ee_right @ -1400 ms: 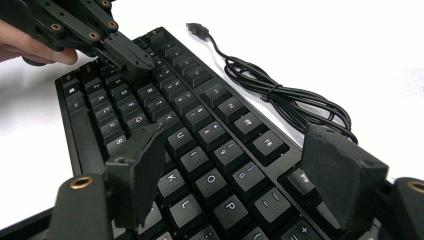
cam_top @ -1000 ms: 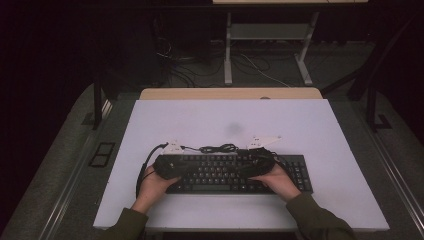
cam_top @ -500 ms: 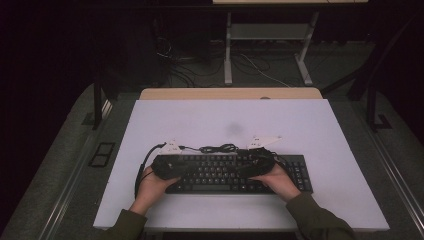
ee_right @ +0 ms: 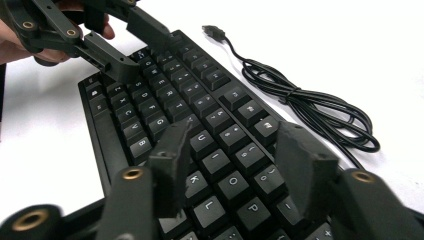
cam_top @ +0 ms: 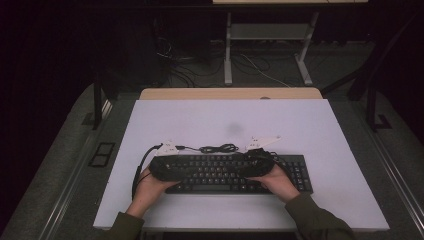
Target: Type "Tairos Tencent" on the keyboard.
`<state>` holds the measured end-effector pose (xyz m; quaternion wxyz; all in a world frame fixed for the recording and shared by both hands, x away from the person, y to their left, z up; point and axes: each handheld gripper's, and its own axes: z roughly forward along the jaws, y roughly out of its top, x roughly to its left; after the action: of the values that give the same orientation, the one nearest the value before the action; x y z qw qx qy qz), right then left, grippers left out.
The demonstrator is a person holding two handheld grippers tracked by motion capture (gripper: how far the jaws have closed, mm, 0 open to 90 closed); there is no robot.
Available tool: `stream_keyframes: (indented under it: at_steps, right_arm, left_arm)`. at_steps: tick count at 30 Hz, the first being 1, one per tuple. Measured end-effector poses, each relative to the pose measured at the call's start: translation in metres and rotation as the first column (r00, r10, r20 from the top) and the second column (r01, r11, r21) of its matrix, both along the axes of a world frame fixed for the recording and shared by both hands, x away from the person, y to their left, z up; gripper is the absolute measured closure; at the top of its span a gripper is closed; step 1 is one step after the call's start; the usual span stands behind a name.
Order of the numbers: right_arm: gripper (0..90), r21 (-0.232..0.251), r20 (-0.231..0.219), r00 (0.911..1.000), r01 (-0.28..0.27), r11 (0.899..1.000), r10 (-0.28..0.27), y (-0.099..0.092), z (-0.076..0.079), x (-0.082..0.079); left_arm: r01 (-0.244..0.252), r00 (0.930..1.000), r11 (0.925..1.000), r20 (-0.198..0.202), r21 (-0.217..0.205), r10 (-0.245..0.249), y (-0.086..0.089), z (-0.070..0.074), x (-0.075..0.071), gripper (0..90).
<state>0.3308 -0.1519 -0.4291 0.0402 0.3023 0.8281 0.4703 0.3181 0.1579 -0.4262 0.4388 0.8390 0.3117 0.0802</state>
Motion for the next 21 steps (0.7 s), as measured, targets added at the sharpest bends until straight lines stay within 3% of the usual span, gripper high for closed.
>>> stream_keyframes:
  at_steps: [6,14,21]
  right_arm:
    - [63.1,-0.006,0.001,0.9999,-0.017,1.0,0.017,0.004,0.001,-0.004]
    - [88.9,-0.007,-0.011,0.9972,-0.074,0.997,0.074,0.014,0.004,-0.011]
    - [89.3,-0.011,-0.02,0.9931,-0.116,0.993,0.116,0.025,0.001,-0.017]
  left_arm:
    - [-0.005,1.0,1.0,0.007,0.005,0.005,0.0,-0.001,0.0,36.1]
    - [-0.011,0.9999,0.9999,0.012,0.002,0.01,-0.001,-0.002,0.0,32.5]
    - [-0.012,0.9998,0.9999,0.015,0.001,0.012,0.0,-0.002,0.0,31.3]
